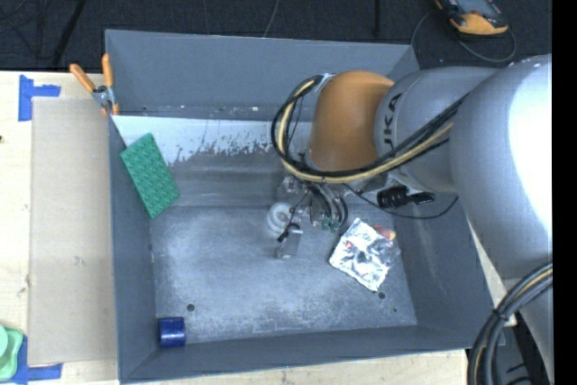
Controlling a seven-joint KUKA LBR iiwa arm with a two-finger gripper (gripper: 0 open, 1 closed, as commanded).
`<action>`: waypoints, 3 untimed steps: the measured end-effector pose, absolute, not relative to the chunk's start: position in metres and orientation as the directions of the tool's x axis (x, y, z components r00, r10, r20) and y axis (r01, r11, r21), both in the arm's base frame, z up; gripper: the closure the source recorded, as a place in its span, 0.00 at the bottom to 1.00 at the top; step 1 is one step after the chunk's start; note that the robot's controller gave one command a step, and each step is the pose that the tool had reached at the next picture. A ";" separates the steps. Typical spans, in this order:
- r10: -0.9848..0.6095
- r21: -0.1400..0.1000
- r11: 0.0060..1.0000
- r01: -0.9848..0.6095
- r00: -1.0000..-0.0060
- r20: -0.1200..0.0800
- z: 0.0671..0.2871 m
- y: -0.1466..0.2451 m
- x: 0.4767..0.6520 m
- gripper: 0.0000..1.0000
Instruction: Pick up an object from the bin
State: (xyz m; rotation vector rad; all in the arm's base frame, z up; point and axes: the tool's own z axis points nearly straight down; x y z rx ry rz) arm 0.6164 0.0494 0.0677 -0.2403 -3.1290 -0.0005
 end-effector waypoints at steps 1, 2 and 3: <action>0.152 0.000 0.988 0.152 -0.988 0.003 0.067 0.049 0.617 0.00; 0.152 0.000 0.988 0.152 -0.988 0.002 0.068 0.050 0.617 1.00; 0.152 0.002 0.988 0.152 -0.988 -0.005 0.132 0.049 0.619 1.00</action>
Offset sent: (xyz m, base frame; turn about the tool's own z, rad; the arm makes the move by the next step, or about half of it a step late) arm 0.0000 0.0000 0.0000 0.0000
